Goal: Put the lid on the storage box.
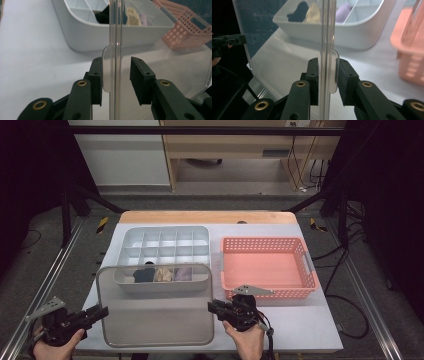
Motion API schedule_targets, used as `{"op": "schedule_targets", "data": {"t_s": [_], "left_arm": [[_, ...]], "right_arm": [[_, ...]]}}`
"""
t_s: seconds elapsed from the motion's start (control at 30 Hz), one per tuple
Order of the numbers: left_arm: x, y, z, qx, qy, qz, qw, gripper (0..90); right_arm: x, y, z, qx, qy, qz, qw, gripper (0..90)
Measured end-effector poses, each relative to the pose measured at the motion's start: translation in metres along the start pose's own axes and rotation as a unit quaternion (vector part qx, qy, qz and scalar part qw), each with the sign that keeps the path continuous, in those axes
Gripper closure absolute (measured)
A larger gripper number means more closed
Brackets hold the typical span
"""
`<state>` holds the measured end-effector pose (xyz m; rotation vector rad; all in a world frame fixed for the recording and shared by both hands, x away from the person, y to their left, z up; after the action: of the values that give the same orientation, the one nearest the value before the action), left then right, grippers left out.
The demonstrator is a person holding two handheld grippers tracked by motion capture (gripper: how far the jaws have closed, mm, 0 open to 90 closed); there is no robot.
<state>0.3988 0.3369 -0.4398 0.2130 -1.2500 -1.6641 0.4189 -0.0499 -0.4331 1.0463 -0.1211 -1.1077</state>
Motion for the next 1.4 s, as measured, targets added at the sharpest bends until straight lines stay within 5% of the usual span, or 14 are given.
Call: {"op": "schedule_targets", "data": {"t_s": [0.7, 1.0, 1.4], "left_arm": [[0.007, 0.064, -0.013, 0.041, 0.004, -0.035, 0.9985, 62.5], [0.0, 0.085, -0.016, 0.062, -0.001, -0.036, 0.9974, 62.7], [-0.014, 0.109, -0.026, 0.075, -0.002, -0.032, 0.9967, 62.8]], "right_arm": [[0.009, 0.068, 0.01, 0.057, -0.009, 0.034, 0.9978, 72.4], [0.007, 0.098, 0.008, 0.073, -0.015, 0.06, 0.9954, 72.2], [0.013, 0.123, -0.005, 0.075, -0.016, 0.061, 0.9952, 72.3]]}}
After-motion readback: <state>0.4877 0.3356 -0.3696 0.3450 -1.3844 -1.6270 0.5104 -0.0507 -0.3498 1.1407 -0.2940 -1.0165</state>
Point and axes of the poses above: each handheld gripper's, and its own axes: z roughly backward along the jaws, y roughly out of its top, x roughly to its right, the point moved 6 cm from there along -z, roughly forward along the jaws, and after that the axes turned 5 degrees about -y, right-handed, at the moved point
